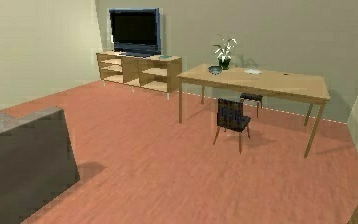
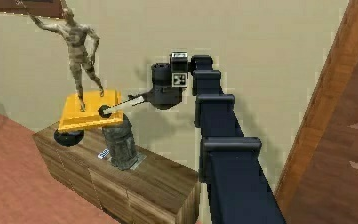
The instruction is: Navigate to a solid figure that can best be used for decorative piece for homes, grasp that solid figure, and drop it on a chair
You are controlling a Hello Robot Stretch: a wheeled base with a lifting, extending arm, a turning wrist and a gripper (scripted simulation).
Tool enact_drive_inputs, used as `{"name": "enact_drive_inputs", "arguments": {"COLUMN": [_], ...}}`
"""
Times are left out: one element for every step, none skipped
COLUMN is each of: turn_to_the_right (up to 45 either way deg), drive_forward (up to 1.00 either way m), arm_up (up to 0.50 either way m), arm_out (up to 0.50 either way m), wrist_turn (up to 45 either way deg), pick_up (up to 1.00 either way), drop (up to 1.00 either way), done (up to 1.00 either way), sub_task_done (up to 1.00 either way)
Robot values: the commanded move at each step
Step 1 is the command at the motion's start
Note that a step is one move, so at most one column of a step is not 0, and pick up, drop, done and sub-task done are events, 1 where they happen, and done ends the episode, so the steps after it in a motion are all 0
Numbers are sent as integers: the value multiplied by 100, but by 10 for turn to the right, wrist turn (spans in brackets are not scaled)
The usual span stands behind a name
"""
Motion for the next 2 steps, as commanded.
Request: {"name": "enact_drive_inputs", "arguments": {"turn_to_the_right": [0,0], "drive_forward": [0,0], "arm_up": [0,0], "arm_out": [0,0], "wrist_turn": [-450,-360], "pick_up": [0,0], "drop": [0,0], "done": [0,0], "sub_task_done": [0,0]}}
